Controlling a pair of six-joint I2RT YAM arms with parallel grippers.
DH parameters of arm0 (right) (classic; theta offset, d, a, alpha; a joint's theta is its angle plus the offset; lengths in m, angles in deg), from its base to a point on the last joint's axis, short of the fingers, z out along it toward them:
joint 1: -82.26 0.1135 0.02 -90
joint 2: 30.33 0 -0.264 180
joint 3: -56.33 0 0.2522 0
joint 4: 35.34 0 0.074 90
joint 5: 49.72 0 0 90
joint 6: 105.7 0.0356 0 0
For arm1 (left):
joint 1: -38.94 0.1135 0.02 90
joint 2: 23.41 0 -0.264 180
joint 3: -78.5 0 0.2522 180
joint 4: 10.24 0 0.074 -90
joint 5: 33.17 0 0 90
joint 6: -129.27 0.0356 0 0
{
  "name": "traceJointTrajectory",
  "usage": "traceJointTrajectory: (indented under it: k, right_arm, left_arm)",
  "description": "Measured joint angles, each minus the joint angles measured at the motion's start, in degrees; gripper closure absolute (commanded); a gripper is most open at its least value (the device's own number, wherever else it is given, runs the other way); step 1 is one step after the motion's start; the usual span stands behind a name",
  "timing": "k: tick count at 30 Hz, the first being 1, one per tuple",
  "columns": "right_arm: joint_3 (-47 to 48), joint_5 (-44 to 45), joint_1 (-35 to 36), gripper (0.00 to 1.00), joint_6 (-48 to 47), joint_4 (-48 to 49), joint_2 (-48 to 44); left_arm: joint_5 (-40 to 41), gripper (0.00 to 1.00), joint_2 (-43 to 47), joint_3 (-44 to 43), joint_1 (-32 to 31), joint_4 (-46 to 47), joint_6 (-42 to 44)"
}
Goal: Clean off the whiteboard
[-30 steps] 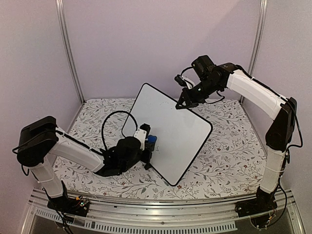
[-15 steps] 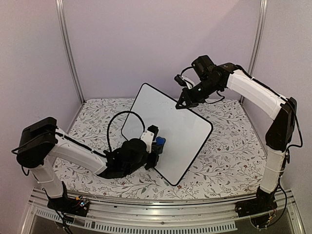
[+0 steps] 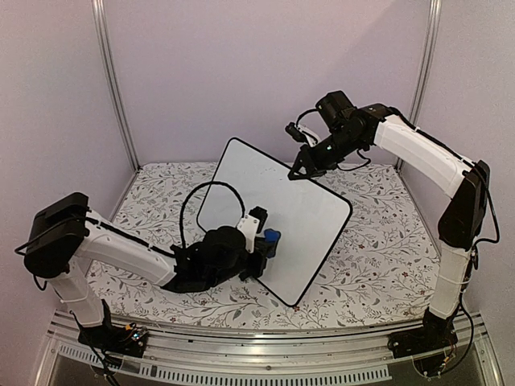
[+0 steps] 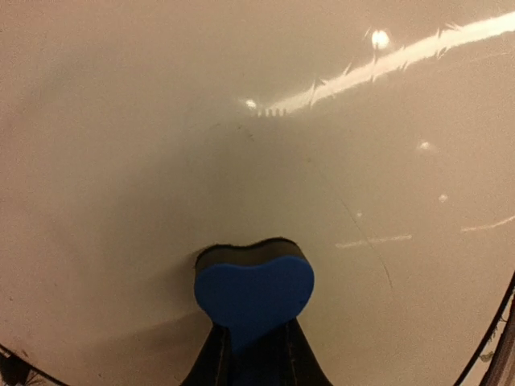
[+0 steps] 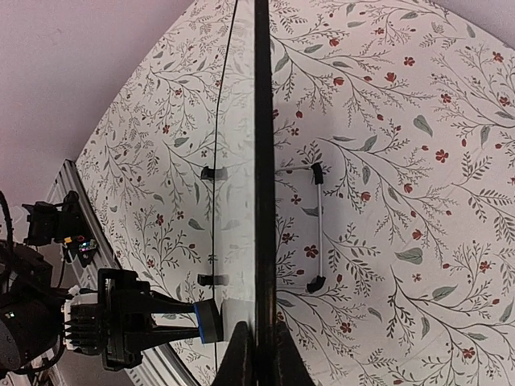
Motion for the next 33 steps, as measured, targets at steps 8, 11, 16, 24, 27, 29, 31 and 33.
traceJointTrajectory:
  k: [8, 11, 16, 24, 27, 29, 31, 33]
  right_arm:
    - [0.0, 0.0, 0.2, 1.00, 0.6, 0.4, 0.0]
    - [0.0, 0.0, 0.2, 1.00, 1.0, 0.4, 0.0]
    - [0.0, 0.0, 0.2, 1.00, 1.3, 0.4, 0.0]
    - [0.0, 0.0, 0.3, 1.00, 1.2, 0.4, 0.0]
    - [0.0, 0.0, 0.3, 1.00, 1.2, 0.4, 0.0]
    - [0.0, 0.0, 0.3, 1.00, 1.2, 0.4, 0.0]
    - [0.0, 0.0, 0.3, 1.00, 1.0, 0.4, 0.0]
    - [0.1, 0.0, 0.3, 1.00, 0.9, 0.4, 0.0]
  left_arm:
    - [-1.2, 0.97, 3.4, 2.1, 4.9, -6.3, -1.4]
    - [0.0, 0.96, 4.0, 4.4, 7.1, -8.1, -1.3]
    - [0.3, 0.96, 4.1, 7.5, 7.5, -8.1, 0.0]
    - [0.6, 0.96, 3.0, 7.5, 3.3, -6.2, 3.0]
    - [2.4, 0.96, 1.8, 6.3, 1.4, -6.1, 3.5]
    - [4.0, 0.96, 1.1, 5.3, 0.2, -6.4, 3.8]
    - [4.9, 0.96, 0.6, 4.5, -0.9, -6.5, 4.1]
    - [5.1, 0.96, 0.4, 3.8, -1.9, -6.5, 4.3]
